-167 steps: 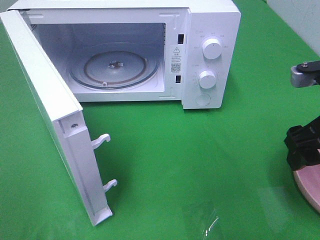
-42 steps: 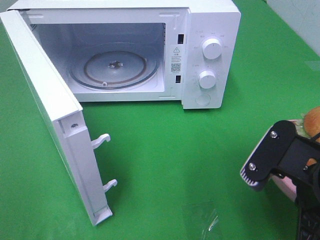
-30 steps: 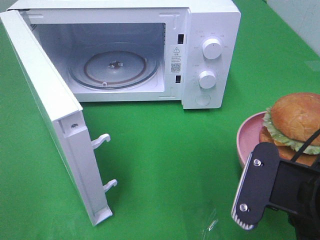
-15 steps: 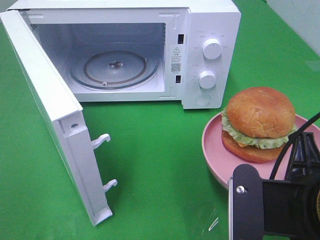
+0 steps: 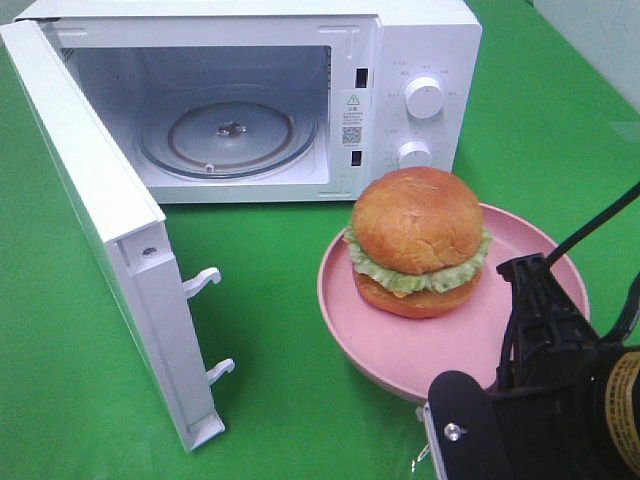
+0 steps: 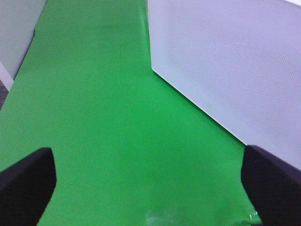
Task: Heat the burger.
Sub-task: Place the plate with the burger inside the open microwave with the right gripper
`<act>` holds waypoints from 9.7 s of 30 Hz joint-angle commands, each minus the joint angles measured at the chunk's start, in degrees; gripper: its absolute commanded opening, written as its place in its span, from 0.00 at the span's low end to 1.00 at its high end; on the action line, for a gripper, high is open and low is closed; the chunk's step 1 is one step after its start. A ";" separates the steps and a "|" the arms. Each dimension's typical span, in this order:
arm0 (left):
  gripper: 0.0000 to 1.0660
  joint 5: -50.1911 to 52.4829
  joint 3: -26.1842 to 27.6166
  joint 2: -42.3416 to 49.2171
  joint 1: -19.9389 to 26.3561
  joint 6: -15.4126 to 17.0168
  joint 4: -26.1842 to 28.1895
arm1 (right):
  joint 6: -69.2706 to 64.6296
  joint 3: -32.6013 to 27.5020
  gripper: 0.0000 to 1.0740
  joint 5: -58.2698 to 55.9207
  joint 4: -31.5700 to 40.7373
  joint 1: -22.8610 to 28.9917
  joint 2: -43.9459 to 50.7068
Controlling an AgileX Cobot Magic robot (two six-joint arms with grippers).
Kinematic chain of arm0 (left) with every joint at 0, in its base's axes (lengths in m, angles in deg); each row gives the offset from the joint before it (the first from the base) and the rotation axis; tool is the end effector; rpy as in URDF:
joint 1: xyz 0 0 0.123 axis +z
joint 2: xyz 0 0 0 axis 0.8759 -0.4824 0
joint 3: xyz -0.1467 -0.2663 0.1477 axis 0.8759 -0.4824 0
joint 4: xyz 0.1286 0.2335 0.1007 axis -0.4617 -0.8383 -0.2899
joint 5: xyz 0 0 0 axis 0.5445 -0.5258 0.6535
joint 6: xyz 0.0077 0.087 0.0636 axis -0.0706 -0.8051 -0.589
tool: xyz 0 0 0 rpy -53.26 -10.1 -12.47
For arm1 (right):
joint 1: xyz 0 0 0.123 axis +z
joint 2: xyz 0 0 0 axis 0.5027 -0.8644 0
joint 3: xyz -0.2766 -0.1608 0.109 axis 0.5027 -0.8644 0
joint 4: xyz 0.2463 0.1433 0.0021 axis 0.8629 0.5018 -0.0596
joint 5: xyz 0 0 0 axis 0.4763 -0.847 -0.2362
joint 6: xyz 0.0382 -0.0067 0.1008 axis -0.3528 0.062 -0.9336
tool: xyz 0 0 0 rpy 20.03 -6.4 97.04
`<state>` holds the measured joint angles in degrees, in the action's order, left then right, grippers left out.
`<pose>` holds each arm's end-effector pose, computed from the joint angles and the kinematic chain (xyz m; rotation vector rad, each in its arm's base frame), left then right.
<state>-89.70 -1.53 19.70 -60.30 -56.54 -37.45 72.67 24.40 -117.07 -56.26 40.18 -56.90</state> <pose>-0.0173 -0.0095 0.2911 0.1316 2.0184 -0.0193 0.1096 0.1685 0.2094 -2.0945 1.5722 -0.4417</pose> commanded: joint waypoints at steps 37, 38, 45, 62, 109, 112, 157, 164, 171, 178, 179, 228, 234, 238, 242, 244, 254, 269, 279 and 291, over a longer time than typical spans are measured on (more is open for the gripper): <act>0.94 -0.23 -0.06 0.97 -0.29 0.00 0.29 | 80.96 0.34 0.00 27.33 40.51 -31.17 0.11; 0.94 -0.23 -0.06 0.97 -0.29 0.00 0.29 | 82.33 0.52 0.00 27.16 42.00 -31.57 -0.11; 0.94 -0.23 -0.06 0.97 -0.29 0.00 0.29 | 84.97 4.81 0.00 24.69 46.35 -33.63 -4.64; 0.94 -0.23 -0.06 0.97 -0.29 0.00 0.29 | 84.97 14.84 0.00 23.72 46.41 -33.52 -15.01; 0.94 -0.23 -0.06 0.97 -0.29 0.00 0.29 | 82.56 32.49 0.00 24.12 46.35 -28.88 -29.22; 0.94 -0.23 -0.06 0.97 -0.29 0.00 0.29 | 82.56 32.89 0.00 24.29 46.29 -28.88 -29.22; 0.94 -0.23 -0.06 0.97 -0.29 0.00 0.29 | 79.53 43.20 0.00 23.32 42.57 -28.99 -38.33; 0.94 -0.23 -0.06 0.97 -0.29 0.00 0.29 | 79.53 43.20 0.00 24.12 40.74 -29.05 -38.33; 0.94 -0.23 -0.06 0.97 -0.29 0.00 0.29 | 79.53 43.32 0.00 24.98 39.19 -29.05 -38.67; 0.94 -0.23 -0.06 0.97 -0.29 0.00 0.29 | 77.81 47.67 0.00 23.72 39.19 -29.05 -42.11; 0.94 -0.23 -0.06 0.97 -0.29 0.00 0.29 | 77.23 48.41 0.00 23.66 38.56 -29.05 -42.46; 0.94 -0.23 -0.06 0.97 -0.29 0.00 0.29 | 63.43 68.81 0.00 15.41 31.05 -30.25 -56.21; 0.94 -0.23 -0.06 0.97 -0.29 0.00 0.29 | 62.57 71.28 0.00 14.15 31.00 -30.37 -57.81; 0.94 -0.23 -0.06 0.97 -0.29 0.00 0.29 | 61.31 73.57 0.00 13.46 30.77 -30.42 -59.36; 0.94 -0.23 -0.06 0.97 -0.29 0.00 0.29 | 61.31 73.63 0.00 13.52 30.83 -31.00 -59.70; 0.94 -0.23 -0.06 0.97 -0.29 0.00 0.29 | 61.31 73.63 0.00 13.46 30.77 -31.11 -59.87; 0.94 -0.23 -0.06 0.97 -0.29 0.00 0.29 | 61.36 73.63 0.00 13.69 30.77 -32.43 -60.16; 0.94 -0.23 -0.06 0.97 -0.29 0.00 0.29 | 61.94 73.63 0.08 14.27 30.83 -32.43 -60.16; 0.94 -0.23 -0.06 0.97 -0.29 0.00 0.29 | 64.86 73.63 0.15 16.62 30.83 -32.26 -60.16; 0.94 -0.23 -0.06 0.97 -0.29 0.00 0.29 | 64.52 73.63 0.21 16.44 30.88 -31.57 -60.16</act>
<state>-89.70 -1.53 19.70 -60.30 -56.54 -37.45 137.19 97.45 -100.92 -25.09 8.49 -117.57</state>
